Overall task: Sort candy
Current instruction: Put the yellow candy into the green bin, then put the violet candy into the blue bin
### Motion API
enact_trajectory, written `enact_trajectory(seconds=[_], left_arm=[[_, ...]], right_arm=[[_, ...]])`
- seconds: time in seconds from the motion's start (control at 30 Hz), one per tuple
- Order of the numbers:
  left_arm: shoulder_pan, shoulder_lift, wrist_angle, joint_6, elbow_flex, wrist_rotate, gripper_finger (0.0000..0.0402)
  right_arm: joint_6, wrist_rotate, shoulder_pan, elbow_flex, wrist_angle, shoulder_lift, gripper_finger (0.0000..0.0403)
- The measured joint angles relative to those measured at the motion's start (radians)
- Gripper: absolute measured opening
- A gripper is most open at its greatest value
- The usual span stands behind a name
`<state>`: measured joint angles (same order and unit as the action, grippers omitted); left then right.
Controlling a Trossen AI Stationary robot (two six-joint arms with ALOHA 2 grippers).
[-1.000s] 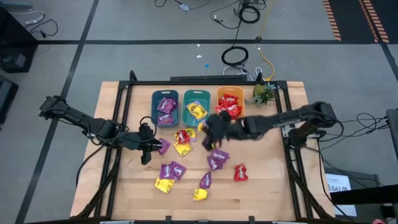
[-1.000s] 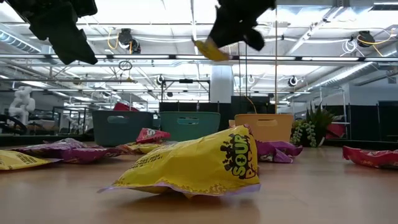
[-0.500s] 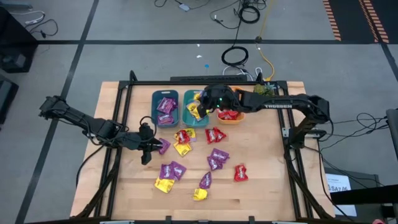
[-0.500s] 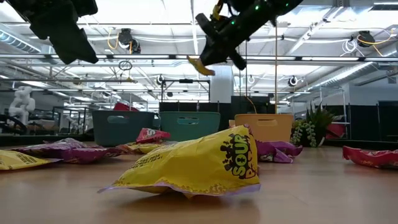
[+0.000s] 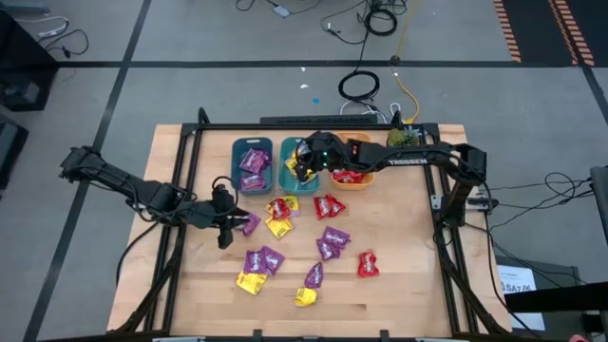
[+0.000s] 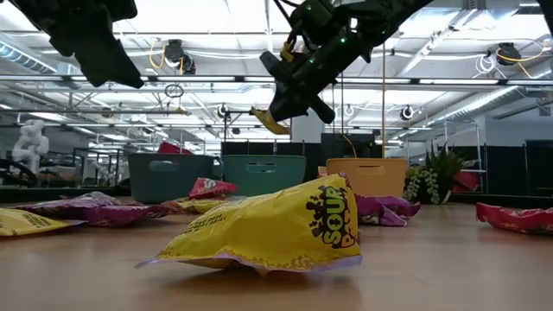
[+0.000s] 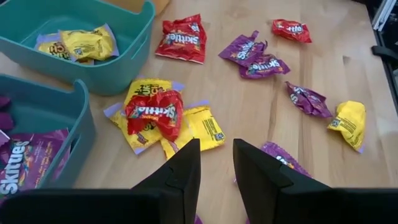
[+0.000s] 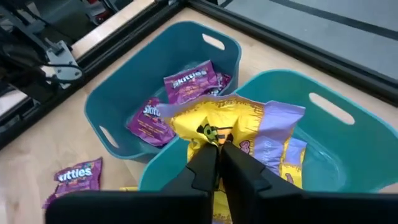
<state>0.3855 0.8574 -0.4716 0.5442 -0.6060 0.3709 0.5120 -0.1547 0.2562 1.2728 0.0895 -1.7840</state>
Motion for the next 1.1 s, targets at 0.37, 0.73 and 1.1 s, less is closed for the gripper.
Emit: enact_trajectory(seconds=[0.37, 0.73, 1.1], left_arm=[[0.000, 0.000, -0.027, 0.000, 0.000, 0.002, 0.0140], [0.000, 0.000, -0.032, 0.001, 0.000, 0.010, 0.0222], [0.001, 0.000, 0.024, 0.036, 0.000, -0.003, 0.0223]], right_arm=[[0.002, -0.001, 0.004, 0.001, -0.005, 0.002, 0.0113], [0.000, 0.234, 0.006, 0.001, 0.010, 0.016, 0.0181], [0.052, 0.315, -0.036, 0.001, 0.236, 0.077, 0.0180]])
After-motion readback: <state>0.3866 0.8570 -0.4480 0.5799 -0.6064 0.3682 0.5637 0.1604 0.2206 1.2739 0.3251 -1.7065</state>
